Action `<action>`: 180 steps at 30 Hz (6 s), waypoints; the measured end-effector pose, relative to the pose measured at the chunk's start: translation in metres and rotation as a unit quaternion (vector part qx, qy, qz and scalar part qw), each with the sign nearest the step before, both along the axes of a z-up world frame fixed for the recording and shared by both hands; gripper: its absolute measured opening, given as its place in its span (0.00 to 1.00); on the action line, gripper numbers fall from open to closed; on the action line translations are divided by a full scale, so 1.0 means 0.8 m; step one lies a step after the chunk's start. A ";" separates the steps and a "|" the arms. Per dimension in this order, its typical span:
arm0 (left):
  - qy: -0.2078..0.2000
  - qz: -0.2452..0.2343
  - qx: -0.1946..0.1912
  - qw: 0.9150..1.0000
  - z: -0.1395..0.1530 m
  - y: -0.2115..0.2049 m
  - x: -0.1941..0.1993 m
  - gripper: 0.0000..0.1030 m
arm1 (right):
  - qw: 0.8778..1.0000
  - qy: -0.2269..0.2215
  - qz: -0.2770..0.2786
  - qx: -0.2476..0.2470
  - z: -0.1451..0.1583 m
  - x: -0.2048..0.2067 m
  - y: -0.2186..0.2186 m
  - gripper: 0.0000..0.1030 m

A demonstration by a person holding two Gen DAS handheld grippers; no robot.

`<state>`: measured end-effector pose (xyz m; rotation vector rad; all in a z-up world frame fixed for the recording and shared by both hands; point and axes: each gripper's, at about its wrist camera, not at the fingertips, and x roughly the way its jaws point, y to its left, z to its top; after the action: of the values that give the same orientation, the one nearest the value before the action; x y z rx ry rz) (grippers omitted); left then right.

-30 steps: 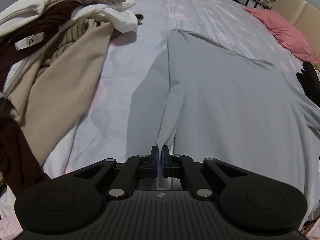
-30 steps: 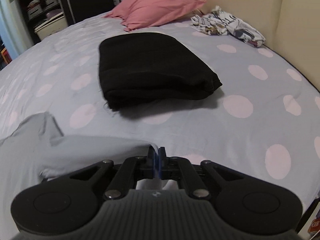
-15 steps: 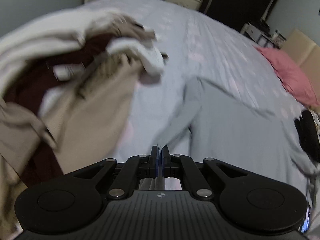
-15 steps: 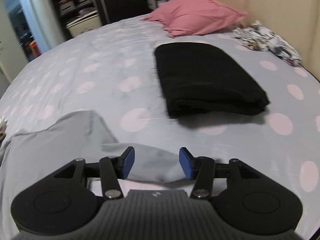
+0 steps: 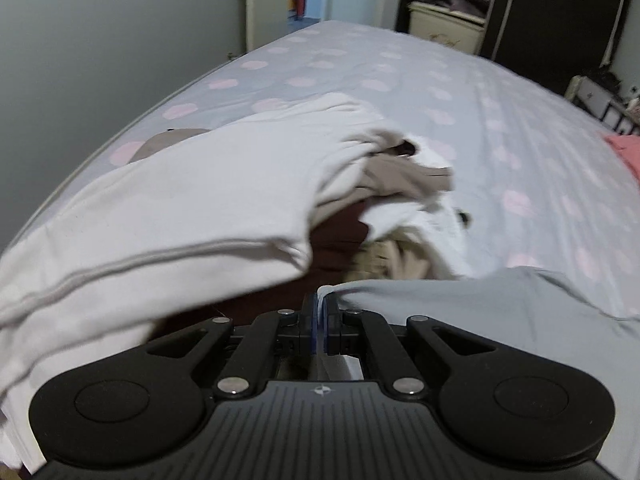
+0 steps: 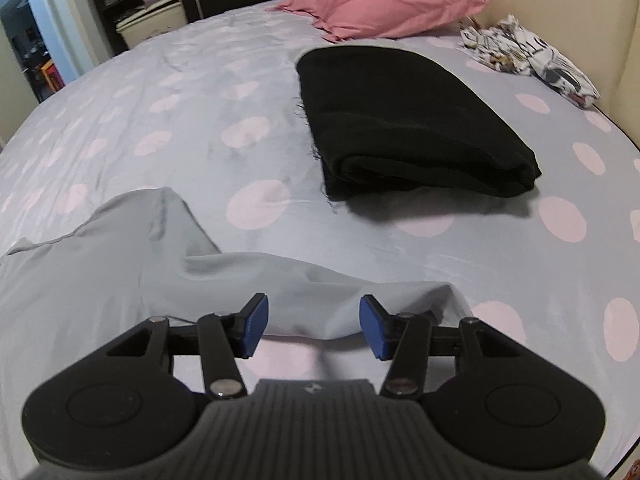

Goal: Fold clothes

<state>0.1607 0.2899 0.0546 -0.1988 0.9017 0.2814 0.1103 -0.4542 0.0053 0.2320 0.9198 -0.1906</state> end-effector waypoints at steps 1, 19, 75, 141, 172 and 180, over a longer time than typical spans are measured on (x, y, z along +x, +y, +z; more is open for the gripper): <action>0.003 0.004 -0.004 1.000 -0.006 0.003 0.003 0.01 | 1.000 0.001 -0.001 -0.001 -0.002 0.001 -0.001 0.53; -0.062 -0.080 0.004 0.995 0.029 -0.096 -0.033 0.35 | 0.998 0.023 -0.060 0.016 -0.007 -0.106 -0.065 0.62; 0.015 -0.155 -0.020 0.988 -0.027 -0.168 -0.050 0.36 | 0.961 0.176 0.065 -0.203 0.000 -0.131 -0.084 0.20; 0.202 -0.522 -0.026 0.828 -0.109 -0.259 -0.301 0.25 | 0.855 0.298 0.423 -0.035 -0.106 -0.218 0.210 0.02; 0.239 -0.447 0.001 0.862 -0.108 -0.221 -0.292 0.27 | 0.839 0.295 0.455 -0.049 -0.106 -0.208 0.227 0.03; 0.212 -0.473 0.042 0.854 -0.118 -0.255 -0.308 0.27 | 0.839 0.294 0.455 -0.051 -0.109 -0.211 0.231 0.03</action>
<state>-0.0860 0.0856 -0.0397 0.4161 1.3143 -0.5825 -0.0584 -0.2696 -0.0820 -0.4056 1.5328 0.6118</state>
